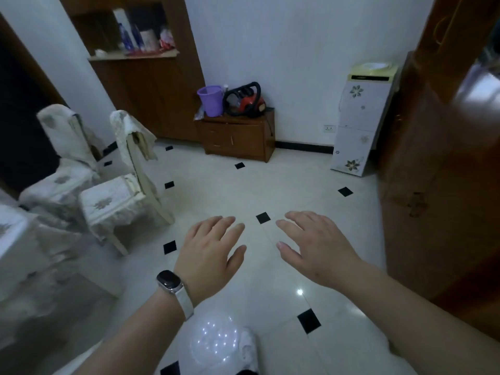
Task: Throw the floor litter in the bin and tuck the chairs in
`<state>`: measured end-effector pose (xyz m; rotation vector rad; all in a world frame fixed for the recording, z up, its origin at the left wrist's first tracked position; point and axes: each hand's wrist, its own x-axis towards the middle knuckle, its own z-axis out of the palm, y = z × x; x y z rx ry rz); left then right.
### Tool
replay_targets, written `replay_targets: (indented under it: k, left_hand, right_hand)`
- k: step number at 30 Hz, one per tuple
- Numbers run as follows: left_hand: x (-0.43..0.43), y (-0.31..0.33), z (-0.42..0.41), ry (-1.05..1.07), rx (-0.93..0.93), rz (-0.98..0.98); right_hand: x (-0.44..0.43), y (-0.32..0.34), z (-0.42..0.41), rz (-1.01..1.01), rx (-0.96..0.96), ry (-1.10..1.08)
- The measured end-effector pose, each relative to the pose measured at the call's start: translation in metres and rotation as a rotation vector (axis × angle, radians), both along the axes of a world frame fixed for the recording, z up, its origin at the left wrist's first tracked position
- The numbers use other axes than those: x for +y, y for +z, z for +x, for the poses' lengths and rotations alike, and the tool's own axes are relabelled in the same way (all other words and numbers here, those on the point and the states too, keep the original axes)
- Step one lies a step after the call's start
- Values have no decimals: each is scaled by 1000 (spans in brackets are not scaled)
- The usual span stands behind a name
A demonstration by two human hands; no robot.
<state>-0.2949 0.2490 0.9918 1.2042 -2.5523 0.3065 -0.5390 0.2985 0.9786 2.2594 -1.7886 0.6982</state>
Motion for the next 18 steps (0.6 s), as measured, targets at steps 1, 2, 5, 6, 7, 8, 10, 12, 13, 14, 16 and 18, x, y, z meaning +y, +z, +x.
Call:
replay_targets:
  k: [1, 2, 5, 6, 7, 8, 10, 12, 13, 14, 16, 18]
  left_hand:
    - [-11, -2, -2, -5, 7, -5]
    - [-23, -5, -3, -11, 16, -6]
    - [-69, -15, -8, -32, 57, -12]
    - [-86, -17, -10, -39, 73, -16]
    - [-105, -19, -11, -48, 87, -14]
    - [-125, -20, -13, -58, 96, -13]
    - [-162, -18, -16, -77, 111, -13]
    - [-202, -14, -16, -102, 144, -34]
    - [-224, -12, -14, -122, 160, -51]
    - [-246, -10, -11, -138, 170, -66]
    - [-286, -5, -5, -148, 171, -78]
    - [-316, -2, 1, -122, 152, -65]
  right_hand:
    - [-12, -1, 0, 8, 7, 12]
    - [-24, -2, 0, 13, 17, 22]
    - [-64, 1, -2, 29, 47, 17]
    - [-78, 3, -4, 46, 55, 5]
    - [-93, 5, -6, 68, 61, -7]
    - [-109, 7, -8, 91, 67, -17]
    - [-140, 14, -13, 123, 85, -32]
    - [-175, 22, -14, 131, 119, -54]
    - [-195, 27, -13, 126, 140, -68]
    - [-215, 31, -10, 119, 160, -81]
    - [-256, 37, 0, 113, 185, -82]
    - [-291, 38, 10, 92, 185, -56]
